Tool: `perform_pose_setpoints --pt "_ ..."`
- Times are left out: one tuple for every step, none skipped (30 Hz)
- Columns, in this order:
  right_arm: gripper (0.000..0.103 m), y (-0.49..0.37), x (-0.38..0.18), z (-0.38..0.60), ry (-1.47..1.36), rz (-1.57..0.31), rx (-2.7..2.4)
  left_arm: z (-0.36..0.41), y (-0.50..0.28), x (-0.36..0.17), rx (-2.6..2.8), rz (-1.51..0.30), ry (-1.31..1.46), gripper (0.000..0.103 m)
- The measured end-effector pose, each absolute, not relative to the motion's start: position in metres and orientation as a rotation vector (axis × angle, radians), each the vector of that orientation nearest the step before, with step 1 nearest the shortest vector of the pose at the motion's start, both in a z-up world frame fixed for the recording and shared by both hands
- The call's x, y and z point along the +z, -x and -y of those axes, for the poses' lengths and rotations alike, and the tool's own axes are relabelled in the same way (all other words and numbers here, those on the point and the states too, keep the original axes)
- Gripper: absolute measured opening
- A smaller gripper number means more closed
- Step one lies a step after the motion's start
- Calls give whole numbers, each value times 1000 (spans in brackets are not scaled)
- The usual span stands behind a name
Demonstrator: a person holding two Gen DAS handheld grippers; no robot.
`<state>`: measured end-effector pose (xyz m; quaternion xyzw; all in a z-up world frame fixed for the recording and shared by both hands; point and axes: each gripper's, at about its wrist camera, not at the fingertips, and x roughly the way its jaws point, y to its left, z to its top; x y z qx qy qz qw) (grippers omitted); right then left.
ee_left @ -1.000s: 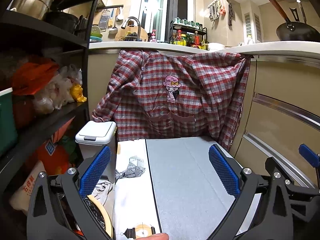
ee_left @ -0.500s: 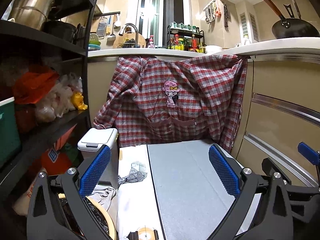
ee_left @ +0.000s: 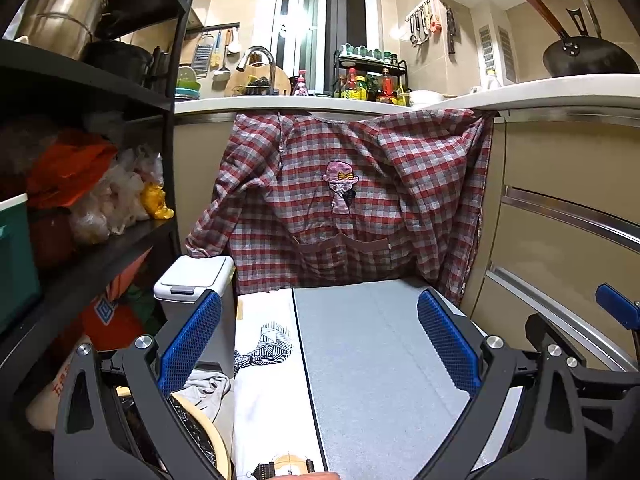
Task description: Collect trash
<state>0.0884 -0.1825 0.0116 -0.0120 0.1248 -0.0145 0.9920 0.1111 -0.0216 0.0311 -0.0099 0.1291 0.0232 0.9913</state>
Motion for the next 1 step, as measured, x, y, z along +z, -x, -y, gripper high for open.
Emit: perform_pose_setpoints --pt "98 -88 12 182 25 -250 -31 22 -111 31 45 -259 17 95"
